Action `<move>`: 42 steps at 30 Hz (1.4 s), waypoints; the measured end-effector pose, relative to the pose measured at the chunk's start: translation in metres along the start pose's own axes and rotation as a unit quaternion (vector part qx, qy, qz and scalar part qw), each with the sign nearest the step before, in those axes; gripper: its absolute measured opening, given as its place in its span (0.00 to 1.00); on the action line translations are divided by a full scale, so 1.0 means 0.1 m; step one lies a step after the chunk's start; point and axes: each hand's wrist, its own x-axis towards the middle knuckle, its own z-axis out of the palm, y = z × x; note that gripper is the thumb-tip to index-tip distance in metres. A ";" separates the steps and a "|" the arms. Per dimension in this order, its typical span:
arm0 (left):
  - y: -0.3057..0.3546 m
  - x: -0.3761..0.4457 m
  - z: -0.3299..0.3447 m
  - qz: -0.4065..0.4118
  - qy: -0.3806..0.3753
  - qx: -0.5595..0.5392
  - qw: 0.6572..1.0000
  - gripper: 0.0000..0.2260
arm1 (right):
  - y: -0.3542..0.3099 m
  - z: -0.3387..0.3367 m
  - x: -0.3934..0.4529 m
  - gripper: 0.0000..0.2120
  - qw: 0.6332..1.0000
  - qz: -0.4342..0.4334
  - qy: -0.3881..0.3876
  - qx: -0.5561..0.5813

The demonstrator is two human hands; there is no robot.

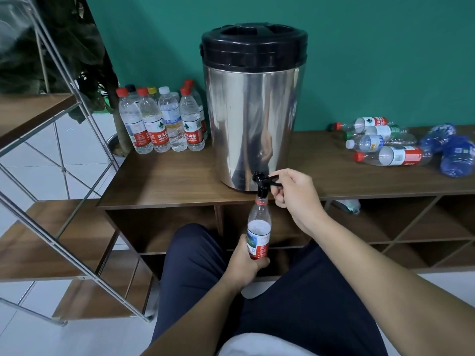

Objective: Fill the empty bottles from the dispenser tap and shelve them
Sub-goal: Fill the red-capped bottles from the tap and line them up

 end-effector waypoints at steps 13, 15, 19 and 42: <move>0.03 -0.12 -0.03 0.029 -0.002 -0.014 0.999 0.30 | 1.14 0.17 -0.71 0.21 0.997 -0.007 -0.001 -0.082; 0.03 -0.13 -0.03 0.037 0.000 -0.008 0.999 0.32 | 1.32 0.15 -0.78 0.24 0.995 -0.007 -0.023 -0.092; 0.01 -0.14 -0.02 0.047 -0.009 0.002 0.999 0.31 | 1.48 0.05 -0.89 0.12 0.992 0.013 -0.050 -0.115; 0.08 -0.20 0.08 0.057 -0.014 -0.005 0.998 0.28 | 1.61 -0.06 -0.92 0.22 0.989 0.040 -0.078 -0.119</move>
